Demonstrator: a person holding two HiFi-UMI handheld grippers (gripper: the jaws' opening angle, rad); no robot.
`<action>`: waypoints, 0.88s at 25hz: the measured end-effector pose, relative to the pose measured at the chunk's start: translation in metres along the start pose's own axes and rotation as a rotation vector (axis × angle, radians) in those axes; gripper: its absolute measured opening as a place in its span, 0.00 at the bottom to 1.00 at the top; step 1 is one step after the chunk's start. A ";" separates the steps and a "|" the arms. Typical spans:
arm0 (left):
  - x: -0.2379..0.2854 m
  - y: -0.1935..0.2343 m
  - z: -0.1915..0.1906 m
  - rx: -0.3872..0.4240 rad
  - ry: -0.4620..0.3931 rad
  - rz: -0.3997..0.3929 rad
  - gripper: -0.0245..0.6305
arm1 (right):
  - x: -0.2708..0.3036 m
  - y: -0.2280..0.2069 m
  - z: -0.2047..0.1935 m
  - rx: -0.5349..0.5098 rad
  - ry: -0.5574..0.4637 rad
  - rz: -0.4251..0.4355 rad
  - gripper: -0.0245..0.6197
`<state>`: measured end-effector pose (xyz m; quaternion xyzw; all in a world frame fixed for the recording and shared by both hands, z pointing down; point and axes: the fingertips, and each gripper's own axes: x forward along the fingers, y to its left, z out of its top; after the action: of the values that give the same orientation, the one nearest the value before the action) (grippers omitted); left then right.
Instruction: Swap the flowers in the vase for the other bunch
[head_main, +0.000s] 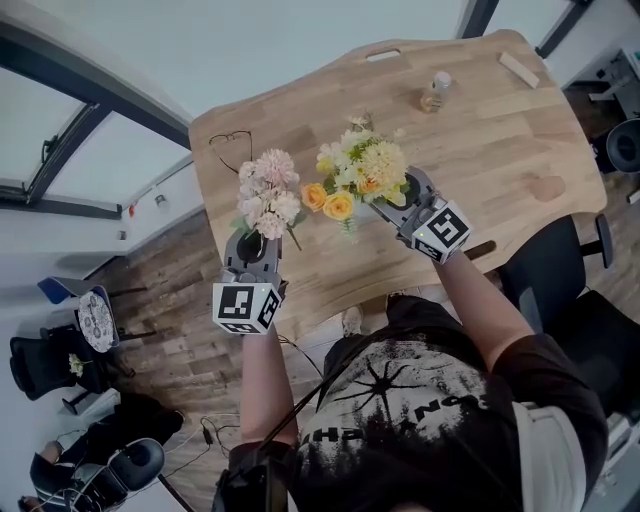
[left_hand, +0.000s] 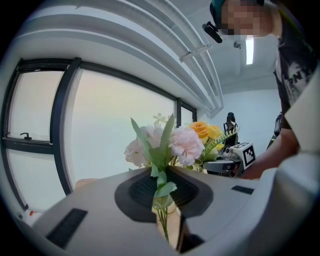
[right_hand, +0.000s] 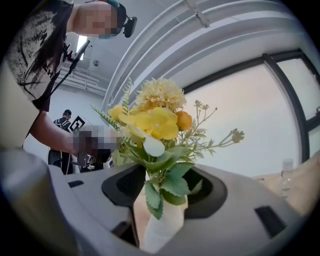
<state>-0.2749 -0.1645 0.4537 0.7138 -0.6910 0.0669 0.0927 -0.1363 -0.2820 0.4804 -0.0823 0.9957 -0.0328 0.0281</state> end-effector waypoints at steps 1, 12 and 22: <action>0.000 0.000 -0.001 -0.001 0.002 0.002 0.13 | 0.000 0.001 -0.003 0.005 0.007 0.004 0.38; -0.004 0.004 -0.011 -0.016 0.018 0.011 0.13 | 0.002 -0.002 -0.042 0.071 0.091 -0.006 0.46; -0.009 0.011 -0.018 -0.005 0.032 0.012 0.13 | -0.003 -0.003 -0.052 0.071 0.120 -0.041 0.47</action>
<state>-0.2856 -0.1523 0.4701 0.7082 -0.6938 0.0773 0.1052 -0.1364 -0.2819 0.5326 -0.0994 0.9919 -0.0734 -0.0297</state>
